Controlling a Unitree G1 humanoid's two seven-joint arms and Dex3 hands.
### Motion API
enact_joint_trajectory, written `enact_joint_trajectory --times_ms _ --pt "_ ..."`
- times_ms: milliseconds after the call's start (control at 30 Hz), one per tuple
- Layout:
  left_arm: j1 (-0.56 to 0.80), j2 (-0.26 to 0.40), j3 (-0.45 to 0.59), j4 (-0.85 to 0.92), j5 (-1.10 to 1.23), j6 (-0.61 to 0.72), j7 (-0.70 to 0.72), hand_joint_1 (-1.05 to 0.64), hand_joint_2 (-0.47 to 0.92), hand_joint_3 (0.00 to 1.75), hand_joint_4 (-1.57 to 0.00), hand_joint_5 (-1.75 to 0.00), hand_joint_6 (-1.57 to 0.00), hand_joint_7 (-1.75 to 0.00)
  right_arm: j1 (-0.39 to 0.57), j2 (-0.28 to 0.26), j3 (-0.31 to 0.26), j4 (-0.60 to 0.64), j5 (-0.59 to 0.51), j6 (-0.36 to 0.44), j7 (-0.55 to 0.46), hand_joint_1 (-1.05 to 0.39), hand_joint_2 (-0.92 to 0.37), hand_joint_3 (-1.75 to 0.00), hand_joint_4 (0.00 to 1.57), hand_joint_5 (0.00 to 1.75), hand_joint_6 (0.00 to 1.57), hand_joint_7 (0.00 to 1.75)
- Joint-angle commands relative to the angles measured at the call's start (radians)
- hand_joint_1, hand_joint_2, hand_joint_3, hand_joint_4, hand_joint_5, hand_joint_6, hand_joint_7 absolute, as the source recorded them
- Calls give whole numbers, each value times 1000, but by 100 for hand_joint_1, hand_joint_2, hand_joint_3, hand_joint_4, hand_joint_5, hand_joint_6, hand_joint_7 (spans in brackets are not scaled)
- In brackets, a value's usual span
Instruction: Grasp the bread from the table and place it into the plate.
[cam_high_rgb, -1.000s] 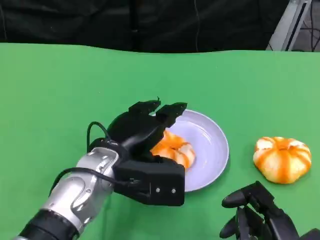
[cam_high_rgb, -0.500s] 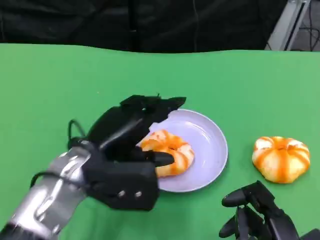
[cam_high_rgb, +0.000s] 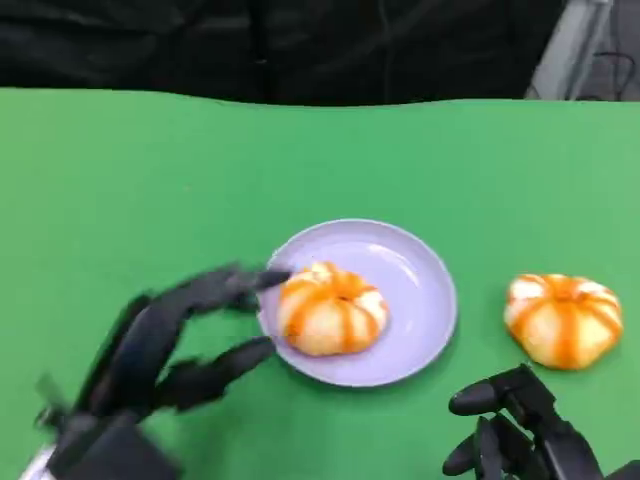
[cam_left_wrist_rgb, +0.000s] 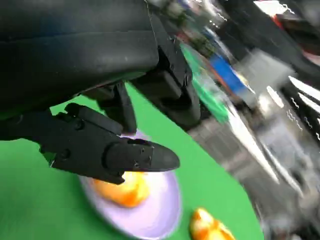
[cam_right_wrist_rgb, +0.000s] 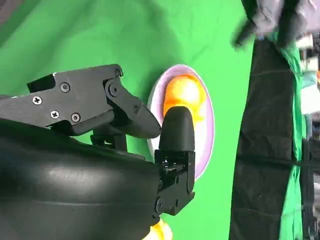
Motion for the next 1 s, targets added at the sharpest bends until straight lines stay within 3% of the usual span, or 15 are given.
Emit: enact_joint_trajectory --times_ms 33,100,167,233,367,400,500,1000 --pt "4 -28 26 13 -45 -65 -7 -26 92 28 -77 -110 -100 -40 9 -7 -2 -8 7 2 3 -28 -92 -97 35 175 12 175" --pt "23 -44 35 20 -74 -96 -12 -24 92 30 -77 -113 -101 -43 10 -7 -4 -12 6 6 2 -28 -92 -97 35 175 12 175" --pt "47 -62 44 28 -112 -134 -17 -18 81 54 -78 -120 -92 -72 12 -7 -6 -18 6 12 1 -28 -92 -97 34 175 12 175" --pt "56 -71 53 38 -124 -158 -22 -15 73 72 -78 -127 -86 -90 13 -5 -7 -20 7 15 1 -28 -92 -96 34 175 12 175" --pt "87 -93 66 46 -189 -163 -47 -14 69 82 -78 -130 -82 -99 16 -2 -5 -25 2 18 -2 -28 -92 -96 34 175 12 175" --pt "113 -107 71 49 -244 -157 -64 -8 59 103 -81 -152 -81 -130 19 -1 -3 -27 -1 16 -5 -28 -92 -96 32 175 11 175" --pt "153 -132 81 52 -330 -147 -107 -6 47 122 -82 -169 -79 -155 21 0 -2 -30 -4 12 -8 -28 -92 -95 31 175 11 175" --pt "178 -171 118 37 -410 -62 -217 -13 45 119 -86 -171 -80 -156 19 1 -3 -18 9 -3 -4 -28 -92 -96 29 175 10 175"
